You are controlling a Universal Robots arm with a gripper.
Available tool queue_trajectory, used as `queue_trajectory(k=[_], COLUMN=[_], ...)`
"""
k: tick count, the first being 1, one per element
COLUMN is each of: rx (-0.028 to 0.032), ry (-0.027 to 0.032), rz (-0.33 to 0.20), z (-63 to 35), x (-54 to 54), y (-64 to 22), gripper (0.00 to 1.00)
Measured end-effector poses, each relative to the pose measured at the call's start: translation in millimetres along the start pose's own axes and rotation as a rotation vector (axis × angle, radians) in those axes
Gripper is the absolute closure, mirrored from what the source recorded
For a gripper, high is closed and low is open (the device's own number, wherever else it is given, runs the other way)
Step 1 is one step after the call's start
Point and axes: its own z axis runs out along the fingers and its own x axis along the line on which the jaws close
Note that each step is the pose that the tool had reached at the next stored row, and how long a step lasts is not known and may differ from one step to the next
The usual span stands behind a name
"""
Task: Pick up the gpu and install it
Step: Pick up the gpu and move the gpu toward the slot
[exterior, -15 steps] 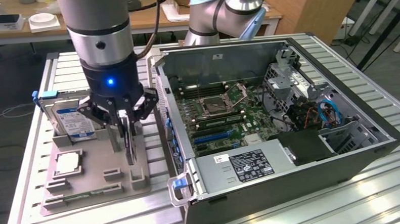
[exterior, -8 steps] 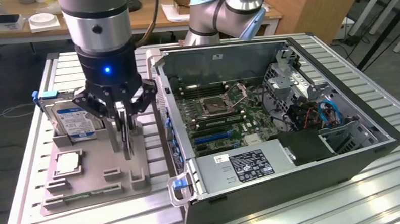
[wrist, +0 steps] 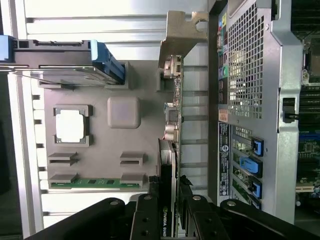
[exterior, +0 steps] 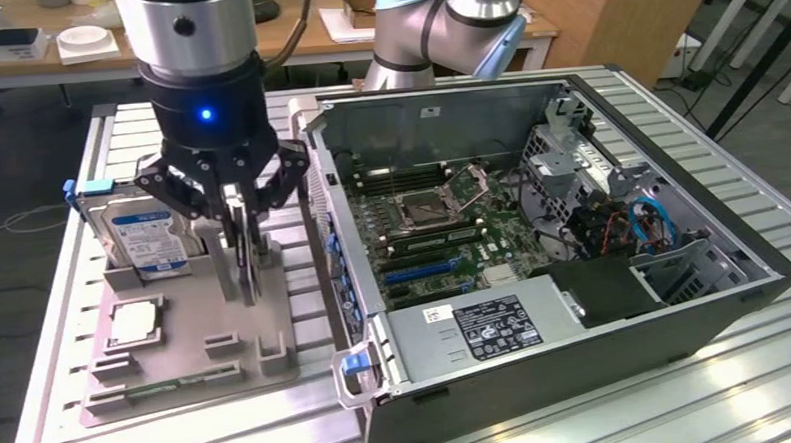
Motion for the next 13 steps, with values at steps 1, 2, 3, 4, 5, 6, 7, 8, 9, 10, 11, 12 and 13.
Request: queue_trajectory(k=[1, 2, 3, 4, 5, 6, 7, 8, 9, 10, 11, 12, 13], rx=[0.0, -0.0001, 0.0, 0.0, -0.0001, -0.0001, -0.0001, 0.0, -0.0001, 0.0, 0.0, 0.0, -0.0001], ry=[0.0002, 0.0003, 0.0005, 0.0007, 0.0007, 0.0008, 0.0008, 0.001, 0.001, 0.0011, 0.0011, 0.0011, 0.0011], rz=[0.0, 0.0, 0.0, 0.0, 0.0, 0.0, 0.0, 0.0, 0.0, 0.0, 0.0, 0.0, 0.0], z=[-2.2, -4.5, -6.8, -9.1, -11.3, -13.5, -15.5, -17.5, -19.4, -21.5, -23.5, -25.8, -27.8], x=[0.0, 0.0, 0.0, 0.0, 0.0, 0.0, 0.0, 0.0, 0.0, 0.0, 0.0, -0.1, -0.1], y=[0.0, -0.1, -0.2, -0.2, -0.3, -0.3, -0.3, -0.4, -0.5, -0.5, -0.6, -0.6, -0.6], gripper=[0.74, 0.74, 0.74, 0.74, 0.74, 0.74, 0.74, 0.74, 0.74, 0.74, 0.74, 0.74, 0.74])
